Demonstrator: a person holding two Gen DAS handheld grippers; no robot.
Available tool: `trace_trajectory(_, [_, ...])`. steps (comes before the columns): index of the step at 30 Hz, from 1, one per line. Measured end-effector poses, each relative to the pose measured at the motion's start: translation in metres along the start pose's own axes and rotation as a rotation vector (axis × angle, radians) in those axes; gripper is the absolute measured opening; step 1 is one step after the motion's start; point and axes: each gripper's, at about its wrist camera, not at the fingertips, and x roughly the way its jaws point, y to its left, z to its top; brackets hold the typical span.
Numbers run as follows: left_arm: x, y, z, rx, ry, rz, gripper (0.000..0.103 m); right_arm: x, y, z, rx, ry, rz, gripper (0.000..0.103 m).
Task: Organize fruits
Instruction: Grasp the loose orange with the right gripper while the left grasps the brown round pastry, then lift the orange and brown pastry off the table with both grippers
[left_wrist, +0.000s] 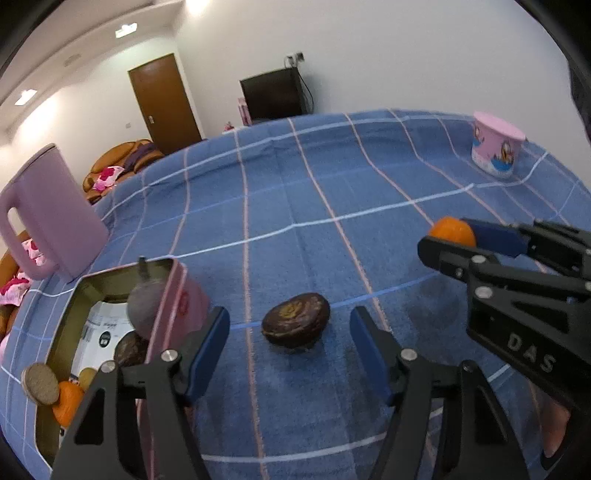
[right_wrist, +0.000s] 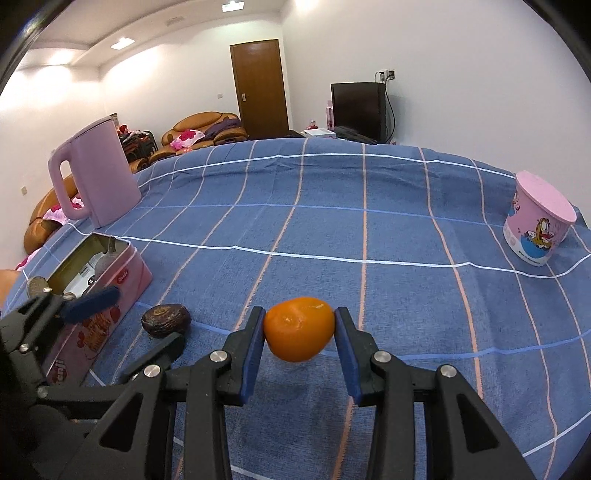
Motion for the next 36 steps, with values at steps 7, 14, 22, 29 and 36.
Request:
trace_trajectory(7, [0.016, 0.005, 0.004, -0.042, 0.063, -0.063, 0.043, 0.005, 0.001, 0.002, -0.005, 0.019, 0.016, 0.04])
trace_trajectory(14, [0.006, 0.008, 0.002, -0.062, 0.009, -0.057, 0.043, -0.001, 0.005, 0.001, -0.03, -0.006, 0.027, 0.04])
trace_trajectory(22, [-0.008, 0.012, 0.003, -0.075, -0.066, -0.028, 0.043, -0.009, 0.012, -0.001, -0.064, -0.047, 0.032, 0.04])
trace_trajectory(29, [-0.015, 0.015, 0.001, -0.084, -0.107, -0.009, 0.043, -0.016, 0.016, -0.002, -0.076, -0.079, 0.034, 0.04])
trace_trajectory(36, [-0.024, 0.018, -0.001, -0.095, -0.151, 0.005, 0.043, -0.022, 0.018, -0.004, -0.083, -0.113, 0.035, 0.04])
